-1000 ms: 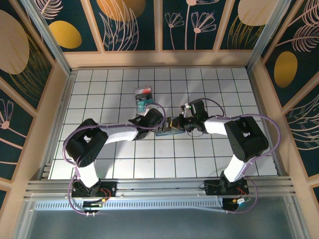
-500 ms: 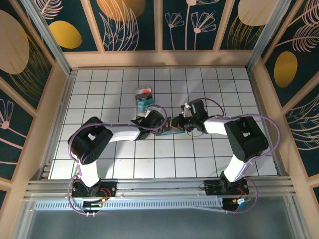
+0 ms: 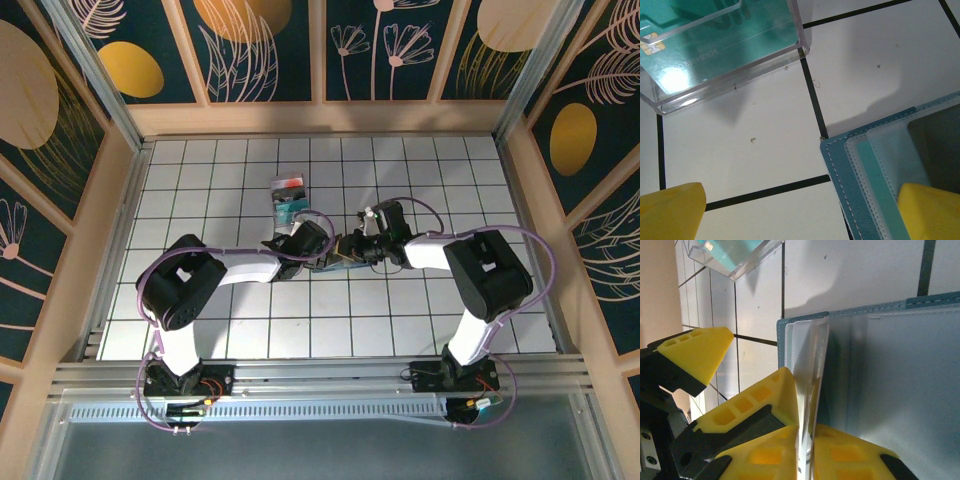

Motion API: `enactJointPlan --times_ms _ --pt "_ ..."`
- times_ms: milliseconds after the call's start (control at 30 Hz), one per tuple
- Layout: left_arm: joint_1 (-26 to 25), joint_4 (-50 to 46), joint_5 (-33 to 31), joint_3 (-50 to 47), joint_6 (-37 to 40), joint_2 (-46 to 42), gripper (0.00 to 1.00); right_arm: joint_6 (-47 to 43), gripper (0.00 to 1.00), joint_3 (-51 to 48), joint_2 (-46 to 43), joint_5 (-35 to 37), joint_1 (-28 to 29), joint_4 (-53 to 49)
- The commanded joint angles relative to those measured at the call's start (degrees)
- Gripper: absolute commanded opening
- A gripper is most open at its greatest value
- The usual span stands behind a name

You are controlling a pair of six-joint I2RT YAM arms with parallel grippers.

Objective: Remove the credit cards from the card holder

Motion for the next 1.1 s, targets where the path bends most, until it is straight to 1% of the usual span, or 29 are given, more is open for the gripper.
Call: enactJointPlan --times_ms 0,67,133,267,367,533,667,900,967,1067 --pt "-0.3 -1.1 1.3 -1.1 -0.8 0.7 0.99 -1.1 0.09 2.2 0.2 1.4 0.9 -0.3" --pt "-0.2 -1.2 1.0 -1.2 -0.9 0.5 0.99 -2.5 0.05 2.8 -0.5 3.5 0.8 -3.2" --pt "-0.2 -1.4 0.4 -1.5 -1.0 0.2 0.99 -4.4 0.04 3.5 -1.3 6.5 0.8 -6.9" --pt "-0.3 -1.4 -0.7 -2.2 -1.2 -0.5 0.99 -7.1 0.04 4.1 -3.1 10.7 0.7 -11.9" --pt "-0.3 -1.6 -1.1 -2.6 -1.3 -0.6 0.99 -8.3 0.04 4.2 -4.3 12.3 0.7 -13.9" --pt "-0.3 -1.5 -1.5 -2.8 -1.4 -0.8 0.99 -9.2 0.03 4.3 -6.0 13.5 0.6 -15.3" --pt "-0.2 -1.6 -2.4 -2.7 -0.4 -1.9 0.99 -11.1 0.0 4.5 -8.0 15.1 0.5 -16.6" --pt "0.1 -2.4 -3.5 -1.2 2.5 -7.2 0.99 -19.1 0.0 3.8 -14.9 16.2 0.7 -17.5" --pt "0.8 -2.5 -2.7 -0.6 4.0 -10.8 0.99 -22.1 0.0 3.4 -17.6 16.0 1.2 -17.4" --pt "2.9 -2.8 1.5 0.0 6.9 -15.1 0.99 -27.6 0.0 2.6 -21.5 14.8 2.0 -16.8"
